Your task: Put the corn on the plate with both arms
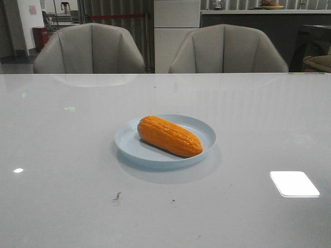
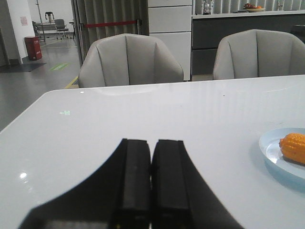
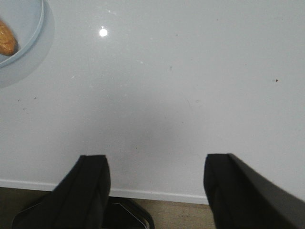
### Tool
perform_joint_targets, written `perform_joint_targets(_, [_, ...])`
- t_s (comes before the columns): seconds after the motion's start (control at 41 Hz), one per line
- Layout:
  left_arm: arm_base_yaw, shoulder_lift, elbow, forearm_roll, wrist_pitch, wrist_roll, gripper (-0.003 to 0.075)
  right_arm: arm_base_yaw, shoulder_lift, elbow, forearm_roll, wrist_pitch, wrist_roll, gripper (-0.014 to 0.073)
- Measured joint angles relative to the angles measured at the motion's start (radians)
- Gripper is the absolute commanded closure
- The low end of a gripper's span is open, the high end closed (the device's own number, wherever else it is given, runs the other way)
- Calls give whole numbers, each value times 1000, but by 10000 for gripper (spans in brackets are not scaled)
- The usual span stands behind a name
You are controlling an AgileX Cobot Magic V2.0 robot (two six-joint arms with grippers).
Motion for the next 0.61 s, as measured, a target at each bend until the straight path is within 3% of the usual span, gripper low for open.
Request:
perform_joint_targets(0.293, [0, 0, 0, -1, 0, 0, 624, 0, -9, 0, -6, -4, 0, 92])
perform_joint_targets(0.342, [0, 0, 0, -1, 0, 0, 624, 0, -18, 0, -10, -6, 0, 139])
perform_joint_targets(0.513, [0, 0, 0, -1, 0, 0, 624, 23, -84, 2, -12, -19, 0, 446])
perform_joint_targets(0.61, [0, 0, 0, -1, 0, 0, 624, 69, -141, 24, -12, -47, 0, 573])
